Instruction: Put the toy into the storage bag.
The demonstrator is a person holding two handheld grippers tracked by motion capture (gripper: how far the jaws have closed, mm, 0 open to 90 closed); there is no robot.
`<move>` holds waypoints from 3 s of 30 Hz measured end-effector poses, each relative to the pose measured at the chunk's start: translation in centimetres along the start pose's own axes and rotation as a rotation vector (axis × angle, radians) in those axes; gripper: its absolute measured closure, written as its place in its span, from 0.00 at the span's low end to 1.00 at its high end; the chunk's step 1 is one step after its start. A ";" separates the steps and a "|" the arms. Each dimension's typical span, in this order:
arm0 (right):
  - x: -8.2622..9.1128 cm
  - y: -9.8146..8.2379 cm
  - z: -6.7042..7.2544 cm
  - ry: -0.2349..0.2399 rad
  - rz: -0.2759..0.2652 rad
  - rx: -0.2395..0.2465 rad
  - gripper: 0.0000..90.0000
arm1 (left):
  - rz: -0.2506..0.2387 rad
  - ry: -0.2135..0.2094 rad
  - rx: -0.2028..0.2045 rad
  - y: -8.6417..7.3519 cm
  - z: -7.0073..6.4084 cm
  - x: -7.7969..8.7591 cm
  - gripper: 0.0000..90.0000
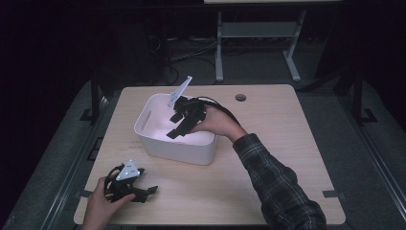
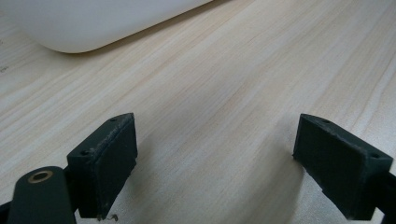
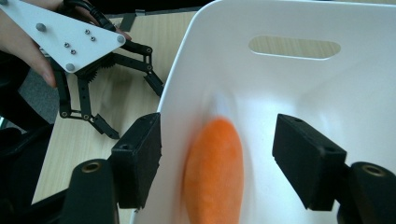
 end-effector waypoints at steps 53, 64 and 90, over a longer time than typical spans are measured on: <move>9.9 -13.0 -1.4 -0.243 -0.245 -0.272 0.02 | 0.001 0.006 0.006 0.0 -0.1 0.0 0.14; 10.2 -16.9 -1.3 -0.314 -0.281 -0.323 0.02 | 0.000 0.007 0.008 0.0 -0.1 0.0 0.14; 9.7 -26.5 -1.1 -0.454 -0.286 -0.465 0.02 | 0.006 0.004 0.005 -0.1 -0.1 0.1 0.14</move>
Point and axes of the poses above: each handheld gripper's, and its own axes: x roughly backward along the jaws, y roughly out of its top, z roughly to its left, the point moved 8 cm from there along -x, roughly forward along the jaws, and after that the axes turned 15 degrees about -x, right-handed, at the moved point
